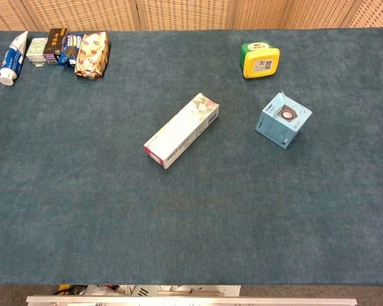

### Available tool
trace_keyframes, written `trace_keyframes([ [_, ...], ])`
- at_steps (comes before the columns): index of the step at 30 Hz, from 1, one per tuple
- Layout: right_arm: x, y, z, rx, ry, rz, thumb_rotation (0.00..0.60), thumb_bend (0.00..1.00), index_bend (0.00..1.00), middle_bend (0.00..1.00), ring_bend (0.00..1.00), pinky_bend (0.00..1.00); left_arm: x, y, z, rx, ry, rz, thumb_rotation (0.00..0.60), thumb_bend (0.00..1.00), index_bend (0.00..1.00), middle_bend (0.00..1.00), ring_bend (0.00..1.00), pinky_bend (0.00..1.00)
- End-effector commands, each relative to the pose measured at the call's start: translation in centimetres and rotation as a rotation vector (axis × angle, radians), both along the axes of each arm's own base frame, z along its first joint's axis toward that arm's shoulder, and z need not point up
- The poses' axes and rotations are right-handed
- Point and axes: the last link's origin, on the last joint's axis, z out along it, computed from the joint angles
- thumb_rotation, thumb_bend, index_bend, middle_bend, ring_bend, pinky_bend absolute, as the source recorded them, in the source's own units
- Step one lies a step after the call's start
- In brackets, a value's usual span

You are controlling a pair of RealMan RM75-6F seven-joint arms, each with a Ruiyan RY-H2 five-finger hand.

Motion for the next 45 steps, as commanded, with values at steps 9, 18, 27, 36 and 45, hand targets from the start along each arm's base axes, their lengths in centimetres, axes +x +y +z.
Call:
trace_keyframes([
  [9, 1.2, -1.7, -0.3, 0.037, -0.022, 0.056, 0.600, 0.05, 0.30, 0.41, 0.35, 0.39, 0.1, -0.1, -0.1, -0.009, -0.001, 0.007, 0.600, 0.18, 0.17, 0.27, 0.26, 0.29],
  [18, 4.0, -5.9, -0.5, 0.130, -0.032, 0.168, 0.600, 0.11, 0.37, 0.71, 0.78, 0.87, -0.3, -0.5, 0.1, -0.003, -0.010, 0.018, 0.600, 0.18, 0.17, 0.27, 0.26, 0.29],
  [27, 6.2, -11.2, -2.6, 0.261, 0.018, 0.199, 0.600, 0.20, 0.48, 0.91, 1.00, 1.00, -0.8, -0.9, 0.3, 0.008, -0.017, 0.030, 0.600, 0.19, 0.17, 0.27, 0.26, 0.29],
  [36, 7.6, -14.6, -6.6, 0.362, 0.086, 0.220, 0.600, 0.22, 0.52, 0.96, 1.00, 1.00, -1.1, -0.9, 0.5, 0.012, -0.022, 0.048, 0.600, 0.18, 0.17, 0.27, 0.26, 0.29],
  [45, 9.1, -16.4, -9.8, 0.435, 0.135, 0.254, 0.600, 0.22, 0.52, 0.97, 1.00, 1.00, -1.2, -0.7, 0.3, 0.007, -0.024, 0.059, 0.600, 0.19, 0.17, 0.26, 0.26, 0.29],
])
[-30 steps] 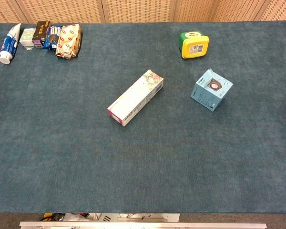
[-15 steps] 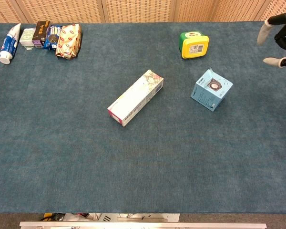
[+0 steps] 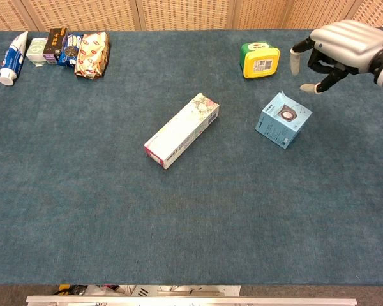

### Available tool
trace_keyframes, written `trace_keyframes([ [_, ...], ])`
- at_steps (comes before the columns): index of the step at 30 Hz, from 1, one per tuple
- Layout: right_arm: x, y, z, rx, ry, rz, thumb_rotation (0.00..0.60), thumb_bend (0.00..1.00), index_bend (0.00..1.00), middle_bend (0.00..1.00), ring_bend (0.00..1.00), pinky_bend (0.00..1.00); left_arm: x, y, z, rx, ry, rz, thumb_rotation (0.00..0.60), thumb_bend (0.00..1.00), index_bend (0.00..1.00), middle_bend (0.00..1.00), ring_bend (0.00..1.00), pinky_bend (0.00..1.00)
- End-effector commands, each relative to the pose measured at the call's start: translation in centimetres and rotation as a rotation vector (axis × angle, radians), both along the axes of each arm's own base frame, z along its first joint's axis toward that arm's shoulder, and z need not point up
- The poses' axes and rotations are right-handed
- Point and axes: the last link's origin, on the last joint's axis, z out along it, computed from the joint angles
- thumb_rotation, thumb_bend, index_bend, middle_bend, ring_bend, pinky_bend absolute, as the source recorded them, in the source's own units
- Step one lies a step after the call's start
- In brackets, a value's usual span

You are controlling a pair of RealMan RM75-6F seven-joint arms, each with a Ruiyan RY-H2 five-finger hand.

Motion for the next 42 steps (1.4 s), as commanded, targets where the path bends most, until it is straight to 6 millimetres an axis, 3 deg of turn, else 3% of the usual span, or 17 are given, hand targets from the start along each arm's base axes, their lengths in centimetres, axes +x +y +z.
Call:
trace_keyframes([
  [1, 0.3, -0.2, -1.0, 0.028, 0.014, 0.007, 0.600, 0.22, 0.52, 0.97, 1.00, 1.00, -0.1, 0.0, 0.0, -0.001, -0.001, 0.005, 0.600, 0.19, 0.17, 0.26, 0.26, 0.29],
  [8, 0.1, -0.2, -2.3, 0.063, 0.045, 0.004, 0.600, 0.22, 0.52, 0.97, 1.00, 1.00, -0.3, -0.1, 0.0, 0.002, 0.000, 0.015, 0.600, 0.18, 0.17, 0.26, 0.26, 0.29],
  [18, -0.9, 0.2, -2.2, 0.069, 0.041, -0.021, 0.600, 0.24, 0.52, 0.97, 1.00, 1.00, -0.3, 0.0, 0.0, 0.003, 0.001, 0.016, 0.600, 0.18, 0.17, 0.26, 0.26, 0.29],
  [42, -0.4, -0.2, -3.9, 0.111, 0.083, -0.017, 0.600, 0.26, 0.53, 0.97, 1.00, 1.00, -0.4, -0.1, -0.2, -0.001, -0.005, 0.024, 0.600, 0.19, 0.16, 0.26, 0.26, 0.29],
])
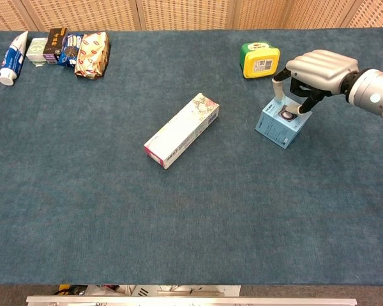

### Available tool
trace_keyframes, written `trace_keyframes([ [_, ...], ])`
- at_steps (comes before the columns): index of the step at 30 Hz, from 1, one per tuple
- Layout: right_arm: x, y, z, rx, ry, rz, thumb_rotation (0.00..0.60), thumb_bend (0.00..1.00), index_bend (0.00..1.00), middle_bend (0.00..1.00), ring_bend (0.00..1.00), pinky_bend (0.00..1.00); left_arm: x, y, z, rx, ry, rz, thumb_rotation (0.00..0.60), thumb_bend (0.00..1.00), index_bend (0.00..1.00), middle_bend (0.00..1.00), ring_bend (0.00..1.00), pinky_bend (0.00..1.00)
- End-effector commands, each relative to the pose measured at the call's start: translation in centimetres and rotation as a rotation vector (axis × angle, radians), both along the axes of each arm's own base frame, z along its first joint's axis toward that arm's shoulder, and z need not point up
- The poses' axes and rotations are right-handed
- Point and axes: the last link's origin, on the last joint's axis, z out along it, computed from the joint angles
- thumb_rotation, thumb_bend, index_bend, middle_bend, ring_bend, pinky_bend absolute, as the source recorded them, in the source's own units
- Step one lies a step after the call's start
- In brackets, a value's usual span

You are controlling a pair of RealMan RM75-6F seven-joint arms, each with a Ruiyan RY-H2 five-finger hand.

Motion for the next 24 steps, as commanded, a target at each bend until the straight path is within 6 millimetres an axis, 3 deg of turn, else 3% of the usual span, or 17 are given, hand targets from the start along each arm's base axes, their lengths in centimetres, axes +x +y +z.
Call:
trace_keyframes([
  [1, 0.10, -0.01, -0.14, 0.001, 0.000, 0.003, 0.600, 0.27, 0.53, 0.97, 1.00, 1.00, -0.01, 0.00, 0.01, 0.001, 0.000, -0.001, 0.600, 0.19, 0.16, 0.26, 0.26, 0.29],
  [24, -0.06, -0.18, -0.42, -0.004, 0.014, -0.005, 0.600, 0.32, 0.62, 0.97, 1.00, 1.00, -0.31, -0.23, 0.08, 0.002, -0.003, 0.008, 0.600, 0.18, 0.16, 0.26, 0.26, 0.29],
])
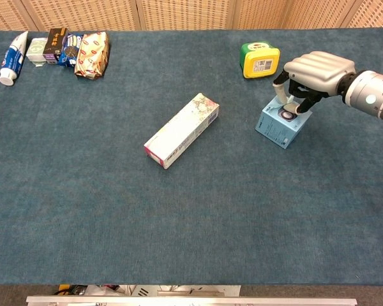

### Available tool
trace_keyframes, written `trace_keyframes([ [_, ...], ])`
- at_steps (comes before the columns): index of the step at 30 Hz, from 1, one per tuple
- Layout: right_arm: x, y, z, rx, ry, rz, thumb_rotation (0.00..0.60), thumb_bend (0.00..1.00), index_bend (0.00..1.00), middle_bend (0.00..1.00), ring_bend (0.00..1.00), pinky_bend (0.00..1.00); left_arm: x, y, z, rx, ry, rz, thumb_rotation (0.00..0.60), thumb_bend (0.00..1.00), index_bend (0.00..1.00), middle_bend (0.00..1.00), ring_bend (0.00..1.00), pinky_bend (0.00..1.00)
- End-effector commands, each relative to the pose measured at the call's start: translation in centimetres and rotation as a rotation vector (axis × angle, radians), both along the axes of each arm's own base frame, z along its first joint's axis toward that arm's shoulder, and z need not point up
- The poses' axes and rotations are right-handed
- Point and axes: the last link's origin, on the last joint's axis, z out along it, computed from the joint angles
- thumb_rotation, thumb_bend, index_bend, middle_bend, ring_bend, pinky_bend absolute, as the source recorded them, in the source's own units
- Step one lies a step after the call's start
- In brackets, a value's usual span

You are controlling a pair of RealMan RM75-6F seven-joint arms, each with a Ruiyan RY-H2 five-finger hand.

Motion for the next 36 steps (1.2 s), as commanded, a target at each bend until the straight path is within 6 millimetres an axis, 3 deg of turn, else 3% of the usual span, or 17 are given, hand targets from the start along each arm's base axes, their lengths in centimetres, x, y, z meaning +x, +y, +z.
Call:
trace_keyframes([
  [1, 0.0, 0.0, 0.0, 0.000, -0.002, -0.001, 0.600, 0.32, 0.63, 0.97, 1.00, 1.00, 0.0, 0.0, 0.0, -0.001, -0.001, 0.001, 0.600, 0.18, 0.16, 0.26, 0.26, 0.29],
  [9, 0.9, 0.1, 0.5, -0.025, -0.061, 0.013, 0.600, 0.34, 0.63, 0.97, 1.00, 1.00, 0.0, 0.0, 0.0, 0.002, -0.002, 0.000, 0.600, 0.18, 0.16, 0.26, 0.26, 0.29],
  [16, 3.0, 0.0, 0.5, -0.033, -0.147, 0.036, 0.600, 0.34, 0.63, 0.97, 1.00, 1.00, 0.0, 0.1, 0.0, 0.002, -0.005, -0.006, 0.600, 0.18, 0.16, 0.26, 0.26, 0.29],
  [27, 7.3, 0.1, -3.7, 0.043, -0.244, 0.050, 0.600, 0.34, 0.63, 0.97, 1.00, 1.00, -0.1, -0.4, 0.2, 0.009, -0.017, -0.007, 0.600, 0.18, 0.16, 0.26, 0.26, 0.29],
  [36, 9.7, -0.2, -6.9, 0.087, -0.285, 0.030, 0.600, 0.34, 0.63, 0.97, 1.00, 1.00, -0.4, -1.0, 0.6, 0.022, -0.024, -0.006, 0.600, 0.19, 0.16, 0.26, 0.26, 0.29],
])
